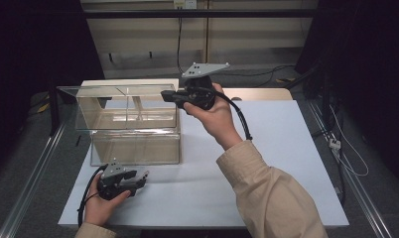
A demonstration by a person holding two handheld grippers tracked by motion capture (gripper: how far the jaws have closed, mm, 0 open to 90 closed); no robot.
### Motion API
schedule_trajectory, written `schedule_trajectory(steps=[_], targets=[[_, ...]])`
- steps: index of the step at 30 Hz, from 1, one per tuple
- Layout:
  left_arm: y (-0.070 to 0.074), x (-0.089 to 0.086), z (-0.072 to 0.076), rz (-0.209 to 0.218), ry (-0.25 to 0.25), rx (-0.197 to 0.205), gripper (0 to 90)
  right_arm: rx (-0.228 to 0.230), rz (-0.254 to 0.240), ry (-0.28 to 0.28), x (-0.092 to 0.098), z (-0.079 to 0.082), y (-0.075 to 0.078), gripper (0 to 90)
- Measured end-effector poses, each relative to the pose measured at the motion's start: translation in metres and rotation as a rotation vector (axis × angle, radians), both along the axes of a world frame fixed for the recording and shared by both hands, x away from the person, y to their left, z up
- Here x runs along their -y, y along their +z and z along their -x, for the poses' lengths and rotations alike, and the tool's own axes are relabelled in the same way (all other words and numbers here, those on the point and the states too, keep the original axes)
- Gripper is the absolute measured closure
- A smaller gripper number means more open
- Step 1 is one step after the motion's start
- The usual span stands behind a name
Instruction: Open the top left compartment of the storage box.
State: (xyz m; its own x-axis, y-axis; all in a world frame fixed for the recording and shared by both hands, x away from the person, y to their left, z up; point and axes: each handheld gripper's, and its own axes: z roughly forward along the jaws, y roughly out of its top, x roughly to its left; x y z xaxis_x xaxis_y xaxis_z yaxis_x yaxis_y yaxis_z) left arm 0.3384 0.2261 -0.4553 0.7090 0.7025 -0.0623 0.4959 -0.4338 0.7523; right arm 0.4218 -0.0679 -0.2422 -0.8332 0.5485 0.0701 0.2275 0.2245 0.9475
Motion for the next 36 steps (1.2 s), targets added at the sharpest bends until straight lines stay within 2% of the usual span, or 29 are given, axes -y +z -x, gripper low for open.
schedule_trajectory(steps=[4,5,8,16,18,19,22,23,25,26,28,29,34,36], targets=[[0.0,0.004,-0.001,-0.042,0.011,0.008,54.4,0.0,-0.001,0.001,0.0,0.0,0.0,90.0],[-0.001,0.006,-0.001,-0.028,0.017,0.011,55.3,-0.001,0.0,0.001,0.001,0.0,0.0,90.0],[0.0,0.007,-0.002,-0.052,0.008,0.015,56.4,0.0,0.003,0.0,0.001,0.0,0.001,90.0],[0.002,0.011,-0.004,-0.041,-0.027,-0.037,76.0,-0.001,0.006,-0.003,0.002,0.001,0.001,90.0],[0.003,0.011,-0.004,-0.033,-0.037,-0.053,83.6,0.0,0.007,-0.005,0.002,0.001,0.002,90.0],[0.004,0.011,-0.004,-0.038,-0.041,-0.052,83.6,-0.002,0.004,-0.006,0.002,0.002,0.002,90.0],[0.004,0.009,-0.004,-0.012,-0.037,-0.075,83.7,-0.004,0.004,-0.008,0.003,0.002,0.002,90.0],[0.004,0.009,-0.003,0.003,-0.029,-0.065,83.7,-0.004,0.006,-0.009,0.003,0.002,0.002,90.0],[0.008,0.008,-0.001,0.019,-0.033,-0.075,83.8,-0.005,0.007,-0.009,0.003,0.002,0.003,90.0],[0.01,0.007,0.0,0.009,-0.041,-0.078,83.7,-0.005,0.011,-0.01,0.003,0.002,0.003,90.0],[0.013,0.007,0.001,0.026,-0.047,-0.069,83.8,-0.005,0.012,-0.011,0.002,0.002,0.003,90.0],[0.015,0.008,0.002,0.03,-0.05,-0.08,83.8,-0.006,0.012,-0.011,0.002,0.003,0.003,90.0],[0.018,0.01,0.004,0.058,-0.072,-0.081,83.7,-0.001,0.017,-0.015,0.002,0.004,0.004,90.0],[0.02,0.01,0.005,0.055,-0.084,-0.085,83.8,0.0,0.014,-0.015,0.002,0.005,0.005,90.0]])
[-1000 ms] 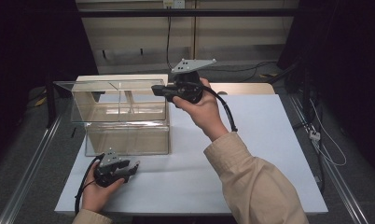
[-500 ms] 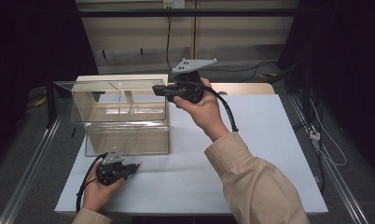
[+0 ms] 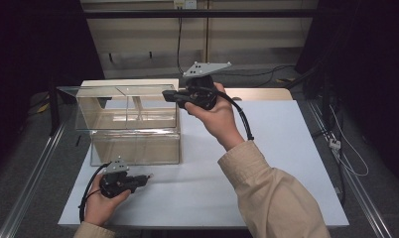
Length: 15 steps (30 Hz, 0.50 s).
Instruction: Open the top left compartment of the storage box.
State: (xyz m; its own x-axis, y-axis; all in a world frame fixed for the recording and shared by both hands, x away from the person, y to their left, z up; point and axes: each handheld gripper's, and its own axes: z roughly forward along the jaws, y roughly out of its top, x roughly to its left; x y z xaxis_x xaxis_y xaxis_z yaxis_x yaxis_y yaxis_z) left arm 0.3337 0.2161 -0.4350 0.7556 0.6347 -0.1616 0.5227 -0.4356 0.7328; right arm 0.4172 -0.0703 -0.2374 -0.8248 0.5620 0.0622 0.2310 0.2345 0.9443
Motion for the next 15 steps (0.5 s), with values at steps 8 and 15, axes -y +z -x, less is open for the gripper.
schedule_trajectory(steps=[8,15], targets=[[0.005,-0.004,0.003,0.029,0.0,-0.019,83.8,0.0,0.0,0.0,-0.001,0.0,0.0,90.0],[0.015,0.0,0.006,0.014,-0.044,-0.049,83.8,0.004,-0.005,0.001,-0.001,0.0,-0.001,90.0]])
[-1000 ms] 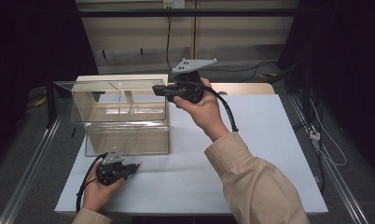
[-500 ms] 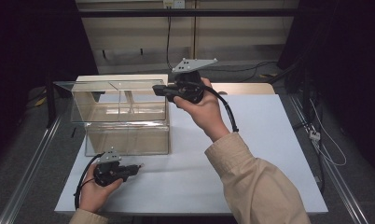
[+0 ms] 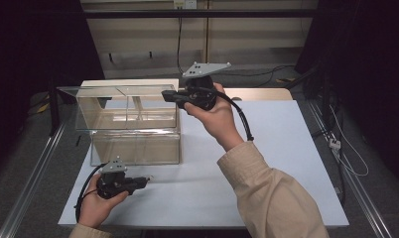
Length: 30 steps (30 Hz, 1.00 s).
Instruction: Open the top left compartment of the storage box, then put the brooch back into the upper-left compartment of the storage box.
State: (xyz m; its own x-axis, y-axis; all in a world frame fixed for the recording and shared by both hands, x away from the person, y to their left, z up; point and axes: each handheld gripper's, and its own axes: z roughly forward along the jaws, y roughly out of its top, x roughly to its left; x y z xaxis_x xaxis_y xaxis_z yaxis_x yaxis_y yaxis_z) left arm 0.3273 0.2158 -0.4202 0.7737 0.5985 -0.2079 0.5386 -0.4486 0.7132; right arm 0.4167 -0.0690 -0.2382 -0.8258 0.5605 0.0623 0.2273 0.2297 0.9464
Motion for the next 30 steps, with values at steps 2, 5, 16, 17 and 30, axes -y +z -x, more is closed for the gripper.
schedule_trajectory(steps=[2,5,16,17,30], targets=[[0.002,0.0,0.001,0.005,0.006,-0.001,83.8,-0.001,-0.002,0.0,0.0,0.0,0.0,90.0],[0.004,-0.001,0.002,0.013,0.012,-0.013,83.8,-0.002,-0.002,-0.002,0.0,0.0,0.0,90.0],[0.017,-0.004,0.007,0.025,0.005,-0.03,83.8,-0.004,0.005,0.001,0.0,0.0,0.0,90.0],[0.019,-0.004,0.007,0.026,-0.007,-0.039,83.7,-0.004,0.004,0.001,0.001,0.0,0.001,90.0],[0.04,-0.002,0.01,0.054,-0.071,-0.062,83.8,-0.01,0.01,0.001,0.002,-0.001,0.001,90.0]])
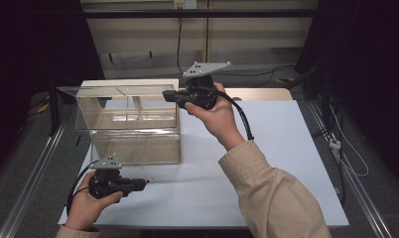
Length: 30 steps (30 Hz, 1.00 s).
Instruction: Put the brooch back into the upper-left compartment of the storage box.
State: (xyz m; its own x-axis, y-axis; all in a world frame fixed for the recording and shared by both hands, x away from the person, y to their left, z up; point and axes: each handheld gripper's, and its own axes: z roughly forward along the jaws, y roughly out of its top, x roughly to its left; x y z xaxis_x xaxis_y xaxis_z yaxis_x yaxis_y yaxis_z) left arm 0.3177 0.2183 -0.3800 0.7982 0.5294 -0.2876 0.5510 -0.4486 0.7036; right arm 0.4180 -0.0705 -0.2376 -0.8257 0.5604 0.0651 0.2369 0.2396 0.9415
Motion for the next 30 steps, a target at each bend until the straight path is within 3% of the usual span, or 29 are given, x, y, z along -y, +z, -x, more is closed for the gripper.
schedule_trajectory(steps=[23,30], targets=[[0.033,-0.001,-0.012,-0.02,-0.049,-0.034,83.8,-0.007,0.003,0.005,0.003,-0.001,0.002,90.0],[0.048,-0.002,-0.016,-0.038,-0.053,-0.02,83.8,0.001,0.0,0.005,0.004,0.001,0.003,90.0]])
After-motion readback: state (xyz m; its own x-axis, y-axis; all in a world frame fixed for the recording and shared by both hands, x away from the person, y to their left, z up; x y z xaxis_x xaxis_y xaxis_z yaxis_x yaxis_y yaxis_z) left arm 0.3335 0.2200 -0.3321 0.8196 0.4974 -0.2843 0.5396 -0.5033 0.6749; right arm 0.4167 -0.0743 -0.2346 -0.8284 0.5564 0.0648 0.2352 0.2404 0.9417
